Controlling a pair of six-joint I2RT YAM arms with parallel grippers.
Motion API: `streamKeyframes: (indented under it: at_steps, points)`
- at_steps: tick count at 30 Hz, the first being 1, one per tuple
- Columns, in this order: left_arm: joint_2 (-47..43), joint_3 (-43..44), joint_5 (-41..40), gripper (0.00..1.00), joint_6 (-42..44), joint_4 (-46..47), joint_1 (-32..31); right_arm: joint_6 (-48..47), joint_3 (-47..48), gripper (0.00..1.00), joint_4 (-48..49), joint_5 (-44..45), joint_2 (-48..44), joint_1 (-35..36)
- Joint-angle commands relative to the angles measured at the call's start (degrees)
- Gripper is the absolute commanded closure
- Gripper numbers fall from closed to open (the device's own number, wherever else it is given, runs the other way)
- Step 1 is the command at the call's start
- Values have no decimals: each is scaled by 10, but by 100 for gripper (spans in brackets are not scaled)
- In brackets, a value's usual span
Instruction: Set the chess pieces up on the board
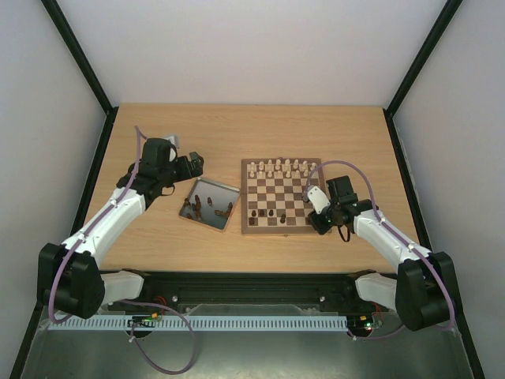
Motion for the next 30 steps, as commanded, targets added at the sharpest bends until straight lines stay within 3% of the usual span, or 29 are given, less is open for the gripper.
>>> streamKeyframes:
  at_steps: [1, 4, 9, 15, 21, 30]
  points:
    - [7, -8, 13, 1, 1, 5, 4, 0, -5, 69, -10, -7, 3, -2]
    - [11, -9, 15, 7, 7, 0, 5, 8, 3, 59, -15, -6, -6, -2]
    - [35, 0, 14, 21, 17, -30, 4, 31, 47, 52, -42, -13, -41, -1]
    - [72, 28, 13, 41, 43, -124, -9, 81, 97, 49, -42, -62, -85, -2]
    - [102, 58, -56, 55, 67, -201, -59, 94, 72, 49, -1, -125, -87, -1]
    - [210, 123, -102, 66, 84, -233, -132, 83, 56, 49, -9, -128, -105, -1]
